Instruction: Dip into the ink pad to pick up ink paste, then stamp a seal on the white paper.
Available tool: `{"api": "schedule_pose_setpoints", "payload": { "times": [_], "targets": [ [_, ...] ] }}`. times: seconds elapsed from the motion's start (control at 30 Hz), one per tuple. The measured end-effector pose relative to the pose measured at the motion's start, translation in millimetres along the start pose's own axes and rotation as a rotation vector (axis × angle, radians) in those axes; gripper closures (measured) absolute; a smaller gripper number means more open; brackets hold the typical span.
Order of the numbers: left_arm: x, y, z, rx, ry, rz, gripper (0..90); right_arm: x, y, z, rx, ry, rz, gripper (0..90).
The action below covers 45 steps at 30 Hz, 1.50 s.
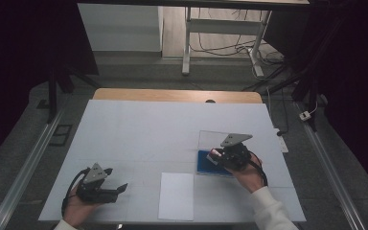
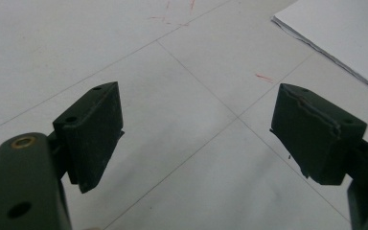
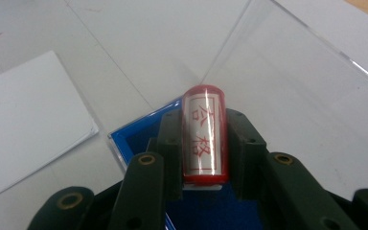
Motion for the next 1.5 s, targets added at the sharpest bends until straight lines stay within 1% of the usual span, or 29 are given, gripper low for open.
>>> {"api": "schedule_pose_setpoints", "payload": {
  "times": [0.5, 0.73, 1.03, 1.23, 1.33, 1.4, 1.5],
  "targets": [
    [-0.1, -0.1, 0.4, 0.001, 0.000, -0.001, 18.3, -3.9, 2.6, 2.7, 0.002, -0.017, 0.012, 70.1],
    [-0.4, -0.3, 0.5, 0.001, -0.002, 0.000, 18.3, -4.7, 7.0, 5.4, -0.001, -0.025, 0.022, 70.1],
    [-0.1, -0.4, 0.6, 0.001, 0.000, -0.001, 18.3, -7.4, 16.7, 12.2, -0.032, -0.043, 0.036, 70.1],
    [-0.1, -0.5, 0.5, 0.003, 0.000, -0.001, 18.3, -7.3, 25.1, 16.4, -0.042, -0.058, 0.060, 70.1],
    [-0.1, -0.4, 0.4, 0.004, 0.001, 0.000, 18.3, -8.5, 30.4, 20.3, -0.033, -0.078, 0.103, 70.1],
    [0.1, -0.5, 0.3, 0.003, 0.002, -0.001, 18.3, -9.4, 34.4, 23.1, -0.034, -0.091, 0.117, 70.2],
    [0.3, -0.5, 0.4, 0.004, 0.002, -0.001, 18.3, -10.4, 40.0, 26.5, -0.050, -0.096, 0.127, 70.1]
  ]
}}
Point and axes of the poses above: each handheld gripper's, and its own axes: x roughly forward along the jaws, z roughly out of its top, y roughly to its left, the point moved 3 cm from there along x, roughly forward along the jaws, and after that the axes turned 1 degree about y, right-handed, at the moved point
